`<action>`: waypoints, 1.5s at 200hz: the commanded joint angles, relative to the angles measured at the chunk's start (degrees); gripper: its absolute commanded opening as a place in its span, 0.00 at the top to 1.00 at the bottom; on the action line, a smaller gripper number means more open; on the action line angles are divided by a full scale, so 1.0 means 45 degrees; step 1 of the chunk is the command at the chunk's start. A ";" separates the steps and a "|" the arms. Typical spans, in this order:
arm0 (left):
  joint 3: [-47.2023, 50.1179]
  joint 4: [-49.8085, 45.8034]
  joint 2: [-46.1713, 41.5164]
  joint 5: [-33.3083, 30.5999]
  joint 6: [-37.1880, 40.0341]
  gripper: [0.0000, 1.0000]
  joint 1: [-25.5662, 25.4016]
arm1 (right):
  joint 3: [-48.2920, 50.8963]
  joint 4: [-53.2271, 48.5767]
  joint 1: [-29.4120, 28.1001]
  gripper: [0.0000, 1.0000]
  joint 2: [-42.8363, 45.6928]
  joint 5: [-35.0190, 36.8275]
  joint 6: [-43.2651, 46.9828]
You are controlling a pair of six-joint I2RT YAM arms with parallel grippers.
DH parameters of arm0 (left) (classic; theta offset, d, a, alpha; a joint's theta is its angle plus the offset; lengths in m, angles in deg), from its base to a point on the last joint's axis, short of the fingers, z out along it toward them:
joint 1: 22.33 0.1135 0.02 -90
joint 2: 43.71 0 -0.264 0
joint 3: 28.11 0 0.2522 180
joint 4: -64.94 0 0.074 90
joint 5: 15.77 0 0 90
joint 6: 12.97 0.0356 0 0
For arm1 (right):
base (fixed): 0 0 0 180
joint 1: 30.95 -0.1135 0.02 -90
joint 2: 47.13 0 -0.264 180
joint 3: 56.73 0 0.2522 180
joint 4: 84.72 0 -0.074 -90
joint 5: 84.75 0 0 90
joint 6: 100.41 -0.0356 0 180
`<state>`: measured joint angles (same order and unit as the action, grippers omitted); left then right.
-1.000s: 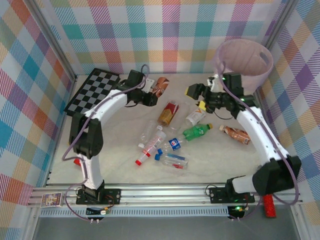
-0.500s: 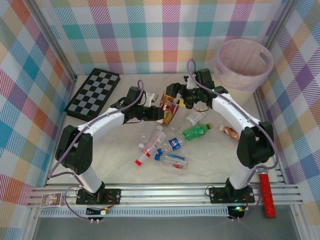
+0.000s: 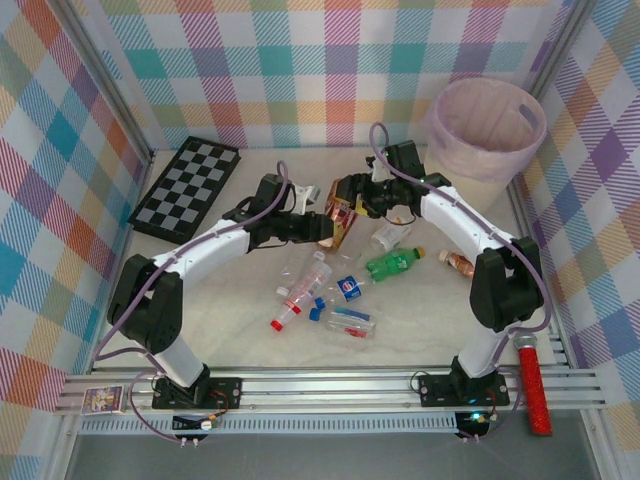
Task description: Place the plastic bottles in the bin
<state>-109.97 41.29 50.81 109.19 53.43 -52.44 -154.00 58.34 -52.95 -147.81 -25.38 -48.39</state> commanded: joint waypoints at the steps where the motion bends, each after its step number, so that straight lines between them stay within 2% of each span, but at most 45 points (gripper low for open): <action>1: -0.0635 0.0571 0.0108 0.0509 -0.0167 0.72 -0.0296 | -0.0215 -0.0440 -0.0033 0.43 0.0213 0.0003 0.0175; 15: -0.0689 0.0406 0.0092 0.0629 -0.0167 0.71 -0.0369 | -0.0209 -0.0478 -0.0014 0.44 0.0371 0.0076 0.0180; 30: -0.0648 0.0362 0.0003 0.0629 -0.0235 0.69 -0.0410 | -0.0236 -0.0459 0.0045 0.49 0.0526 0.0058 0.0123; 46: -0.0591 0.0408 -0.0156 0.0515 -0.0320 0.66 -0.0428 | -0.0368 -0.0420 0.0122 0.50 0.0707 -0.0061 0.0080; 75: -0.0558 0.0773 -0.0359 0.0692 -0.0545 0.54 -0.0470 | -0.0823 -0.0982 0.0268 0.53 0.0931 0.0010 0.0343; 82: -0.0556 0.0841 -0.0415 0.0772 -0.0583 0.49 -0.0510 | -0.0874 -0.1015 0.0344 0.54 0.1010 0.0029 0.0390; 113: -0.0367 0.0766 -0.1067 0.0671 -0.0599 0.14 -0.0594 | -0.1334 -0.1368 0.0882 0.55 0.1392 0.0098 0.0754; 135: -0.0128 0.0361 -0.1679 0.0285 -0.0382 0.00 -0.0592 | -0.2237 -0.2104 0.1585 0.55 0.1596 0.0413 0.1305; 197: 0.0123 -0.2025 -0.2409 -0.1414 0.0803 0.00 -0.0594 | -0.5341 -0.3242 0.4857 0.55 0.2353 0.2670 0.2680; 225: -0.0057 -0.2726 -0.2266 -0.1991 0.1084 0.00 -0.0602 | -0.6635 -0.3265 0.6008 0.55 0.2216 0.4330 0.3068; 264: -0.0316 -0.4401 -0.2433 -0.3191 0.1640 0.00 -0.0729 | -0.8154 -0.3347 0.6432 0.55 0.1162 0.7450 0.4563; 300: 0.0152 -0.6044 -0.2915 -0.4373 0.2156 0.00 -0.0826 | -0.8708 -0.2859 0.6412 0.55 -0.0269 0.8513 0.5472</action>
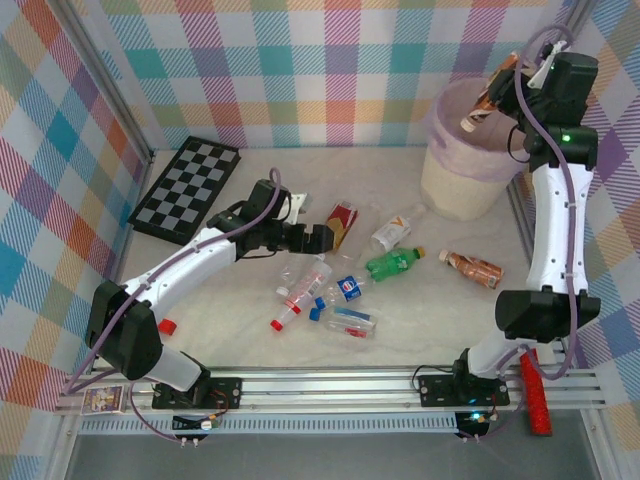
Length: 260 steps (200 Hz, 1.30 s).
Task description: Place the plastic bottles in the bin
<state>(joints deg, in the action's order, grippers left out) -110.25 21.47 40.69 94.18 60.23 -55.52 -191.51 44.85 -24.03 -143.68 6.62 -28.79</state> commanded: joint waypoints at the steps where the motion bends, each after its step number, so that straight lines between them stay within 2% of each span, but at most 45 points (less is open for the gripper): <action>1: 0.0225 -0.1658 -0.0688 -0.1045 0.0656 0.00 -0.0143 | -0.0393 0.0139 -0.0014 0.55 -0.1223 0.1428 0.1134; 28: 0.0759 -0.2475 -0.1238 -0.1376 0.0710 0.01 -0.0316 | -0.1127 -0.0100 -0.0015 0.55 -0.2519 0.1841 0.1541; 66: 0.1513 -0.3319 -0.2161 -0.1876 0.0438 0.03 -0.0359 | -0.1682 -0.1111 -0.0031 0.54 -0.4019 0.1173 0.1200; 98: 0.2555 -0.2635 -0.2651 -0.1953 -0.0124 0.04 -0.0338 | -0.1809 -0.1877 0.0005 0.49 -0.4943 0.0795 0.0976; 123: 0.3150 -0.1998 -0.2468 -0.2397 -0.0175 0.04 -0.0339 | -0.2035 -0.2195 0.0006 0.38 -0.5454 0.0483 0.0880; 151: 0.3281 -0.1772 -0.2052 -0.2742 -0.0105 0.04 -0.0320 | -0.2856 -0.2881 0.0020 0.20 -0.5889 0.0519 0.0961; 189: 0.3305 -0.1146 -0.1654 -0.2549 0.0283 0.08 -0.0252 | -0.4064 -0.3670 0.0057 0.00 -0.5862 0.0309 0.1250; 223: 0.2934 -0.0986 -0.0916 -0.2337 0.0568 0.12 0.0002 | -0.5832 -0.5257 0.0300 0.01 -0.5757 -0.0068 0.1289; 243: 0.2930 -0.0762 -0.0554 -0.2286 0.0535 0.16 0.0234 | -0.5547 -0.5712 0.0398 0.01 -0.4841 -0.0107 0.1299; 260: 0.2927 -0.0601 -0.0229 -0.2256 0.0559 0.18 0.0452 | -0.4444 -0.5745 0.0404 0.01 -0.3695 -0.0564 0.1338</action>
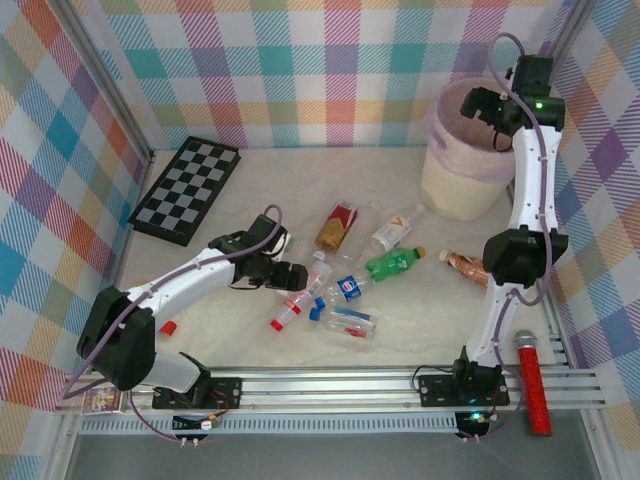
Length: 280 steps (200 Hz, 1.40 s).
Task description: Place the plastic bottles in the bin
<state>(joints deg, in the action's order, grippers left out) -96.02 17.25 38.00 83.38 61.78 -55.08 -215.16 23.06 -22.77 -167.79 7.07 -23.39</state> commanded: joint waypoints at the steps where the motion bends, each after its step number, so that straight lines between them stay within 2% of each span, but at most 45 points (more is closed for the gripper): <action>1: -0.0233 0.0354 0.0392 0.0159 0.0209 0.18 0.0370 | 0.0893 -0.0890 0.0119 0.01 0.1738 -0.0721 0.0134; 35: -0.0100 0.1071 0.1300 0.1037 0.0471 0.28 0.1176 | 0.3818 -0.0411 0.0124 0.01 0.4088 -0.3522 -0.0356; 73: -0.0135 0.1439 0.2290 0.1268 0.0614 0.29 0.1245 | 0.6661 0.0411 0.0090 0.01 0.6261 -0.6088 -0.1311; 126: -0.0185 0.1950 0.3059 0.0800 0.0480 0.29 0.1263 | 1.0055 0.0917 -0.0022 0.01 0.8873 -0.7142 -0.1938; 181: -0.0071 0.2599 0.3430 0.0352 0.0141 0.47 0.1292 | 1.4209 0.2967 -0.0279 0.01 1.1271 -0.9437 -0.3254; 228: -0.0751 0.2019 0.3248 0.0223 0.0486 0.55 0.1416 | 1.7304 0.6335 -0.1456 0.01 1.2852 -0.8664 -0.5144; 266: -0.2017 0.0531 0.2485 0.0323 0.1125 0.57 0.1675 | 1.7901 0.7331 -0.4421 0.00 1.1777 -0.7948 -0.5411; 280: -0.2523 0.0171 0.2025 0.1008 0.1200 0.57 0.1674 | 1.8139 0.8138 -0.5493 0.00 1.1160 -0.7771 -0.5574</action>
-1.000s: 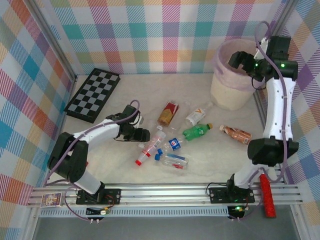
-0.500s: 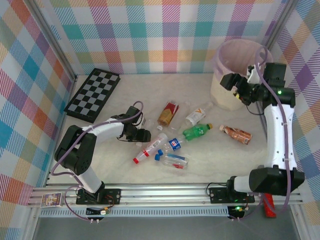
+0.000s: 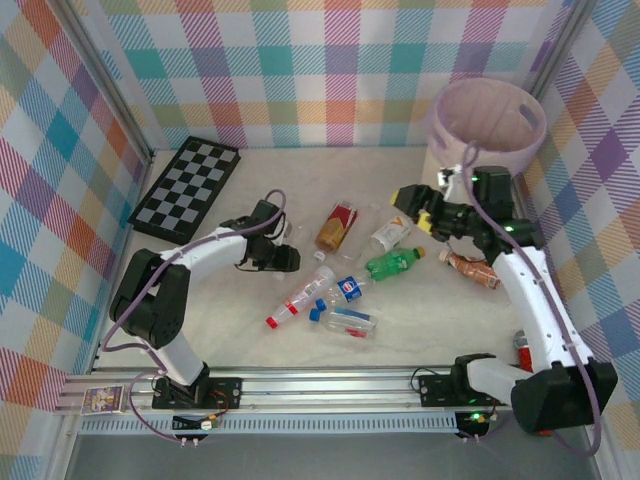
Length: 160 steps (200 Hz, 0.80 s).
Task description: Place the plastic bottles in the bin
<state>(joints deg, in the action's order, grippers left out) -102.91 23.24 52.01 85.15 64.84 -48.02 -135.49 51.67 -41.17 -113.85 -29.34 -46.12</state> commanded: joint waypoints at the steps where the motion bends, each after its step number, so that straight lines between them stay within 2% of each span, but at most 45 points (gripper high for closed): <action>1: -0.1019 -0.1166 -0.1122 0.0715 0.0520 0.57 0.0114 | 0.0446 0.1843 -0.1490 0.00 -0.0872 0.0342 -0.0542; 27: -0.1279 -0.0367 -0.1655 0.3814 -0.0503 0.57 0.0095 | 0.0502 0.3542 -0.2917 0.00 -0.2152 0.1016 -0.0888; 45: -0.1118 0.0477 -0.2000 0.4869 -0.1372 0.57 -0.0039 | 0.0412 0.4508 -0.3384 0.02 -0.3096 0.1171 -0.1332; 72: -0.0864 0.1404 -0.2253 0.5621 -0.1901 0.57 -0.0518 | -0.0030 0.5557 -0.3858 0.04 -0.4188 0.0958 -0.1424; 104: -0.0420 0.2411 -0.2407 0.5948 -0.2663 0.59 -0.0955 | -0.0167 0.5913 -0.3920 0.14 -0.5033 0.1219 -0.1401; 160: -0.0629 0.2566 -0.1929 0.6241 -0.2758 0.60 -0.1426 | -0.0592 0.6063 -0.3921 0.28 -0.5769 0.1046 -0.1370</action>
<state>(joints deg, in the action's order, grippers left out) -104.94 32.26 43.03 109.34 52.95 -52.59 -136.25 76.54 -58.83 -138.61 -25.19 -52.04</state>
